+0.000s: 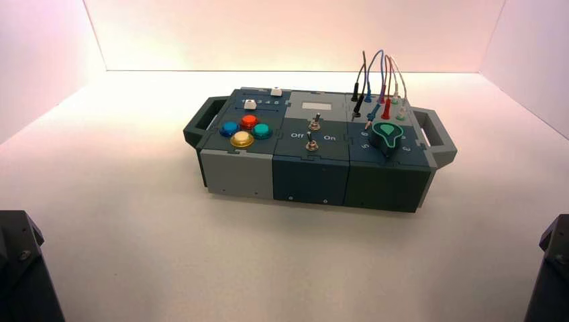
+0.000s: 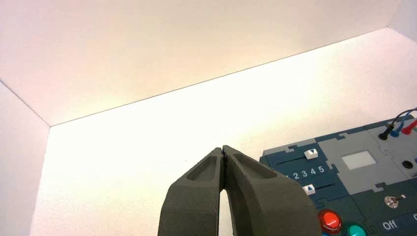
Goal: Move the top slider to position 1.
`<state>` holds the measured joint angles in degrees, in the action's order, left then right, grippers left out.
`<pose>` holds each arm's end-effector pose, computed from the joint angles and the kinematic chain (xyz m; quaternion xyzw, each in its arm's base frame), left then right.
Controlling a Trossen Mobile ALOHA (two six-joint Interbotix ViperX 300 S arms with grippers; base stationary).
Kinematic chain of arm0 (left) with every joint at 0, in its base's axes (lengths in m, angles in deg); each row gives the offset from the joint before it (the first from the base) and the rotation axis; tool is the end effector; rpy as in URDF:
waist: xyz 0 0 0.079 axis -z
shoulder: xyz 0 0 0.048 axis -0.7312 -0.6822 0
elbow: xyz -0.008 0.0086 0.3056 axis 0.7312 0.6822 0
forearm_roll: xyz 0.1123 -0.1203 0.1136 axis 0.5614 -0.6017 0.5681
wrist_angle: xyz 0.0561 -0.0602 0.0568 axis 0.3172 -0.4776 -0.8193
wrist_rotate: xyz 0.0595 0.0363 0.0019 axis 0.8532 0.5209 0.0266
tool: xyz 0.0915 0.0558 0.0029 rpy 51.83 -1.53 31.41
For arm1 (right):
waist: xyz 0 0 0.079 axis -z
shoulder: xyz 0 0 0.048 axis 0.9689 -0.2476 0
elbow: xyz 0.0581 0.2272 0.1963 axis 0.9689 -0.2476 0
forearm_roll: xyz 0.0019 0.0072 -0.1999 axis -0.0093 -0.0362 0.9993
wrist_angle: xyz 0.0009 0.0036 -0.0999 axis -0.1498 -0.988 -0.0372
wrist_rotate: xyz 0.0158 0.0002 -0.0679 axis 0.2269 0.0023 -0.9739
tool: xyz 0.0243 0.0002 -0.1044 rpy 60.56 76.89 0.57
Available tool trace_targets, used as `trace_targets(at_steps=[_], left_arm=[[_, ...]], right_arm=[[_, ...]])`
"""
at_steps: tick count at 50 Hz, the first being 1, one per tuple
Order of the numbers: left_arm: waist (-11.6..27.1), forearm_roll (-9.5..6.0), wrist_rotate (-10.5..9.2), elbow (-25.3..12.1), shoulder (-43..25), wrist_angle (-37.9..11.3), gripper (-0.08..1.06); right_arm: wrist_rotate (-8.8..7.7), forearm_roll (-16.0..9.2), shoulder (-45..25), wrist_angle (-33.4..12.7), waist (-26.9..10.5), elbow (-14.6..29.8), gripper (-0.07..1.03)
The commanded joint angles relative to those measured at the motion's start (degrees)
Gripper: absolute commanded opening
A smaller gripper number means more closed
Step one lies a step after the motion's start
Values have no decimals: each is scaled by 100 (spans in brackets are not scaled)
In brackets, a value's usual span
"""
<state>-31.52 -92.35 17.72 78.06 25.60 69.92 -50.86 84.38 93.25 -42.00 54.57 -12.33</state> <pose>0.2881 -0.0838 0.2243 0.0868 0.2263 -0.1554 0.9576 0.2159 0.0830 0.2092 -0.0555 0.3058 0.1731 0.9346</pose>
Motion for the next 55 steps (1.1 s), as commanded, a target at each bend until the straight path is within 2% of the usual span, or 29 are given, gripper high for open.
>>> trace_targets(at_steps=[1, 13, 17, 21, 26, 36, 47, 48, 55], left_arm=[[44, -9, 18, -114, 0, 35, -3], [88, -9, 18, -105, 0, 18, -3], [88, -9, 18, -105, 0, 9, -3], [88, -9, 18, -141, -62, 18, -3], [88, -9, 18, -167, -105, 18, -3], [88, -9, 18, -211, -114, -9, -3], [88, -9, 18, -264, -123, -290, -3], [88, -9, 18, -255, -123, -334, -3], [88, -9, 18, -264, -105, -387, -3]], right_arm=[[18, -35, -9, 44, -26, 132, -2], [18, -53, 35, 18, -176, 132, -2], [18, -105, -9, 9, -369, 185, -2], [62, -158, -290, 9, -721, 316, -2], [114, -290, -853, 9, -1055, 554, -2], [114, -571, -2224, -9, -1397, 1160, -2], [105, -677, -3551, -18, -1415, 1907, -2], [105, -694, -3841, -18, -1415, 2109, -2], [97, -686, -4649, -79, -1406, 2663, -2]])
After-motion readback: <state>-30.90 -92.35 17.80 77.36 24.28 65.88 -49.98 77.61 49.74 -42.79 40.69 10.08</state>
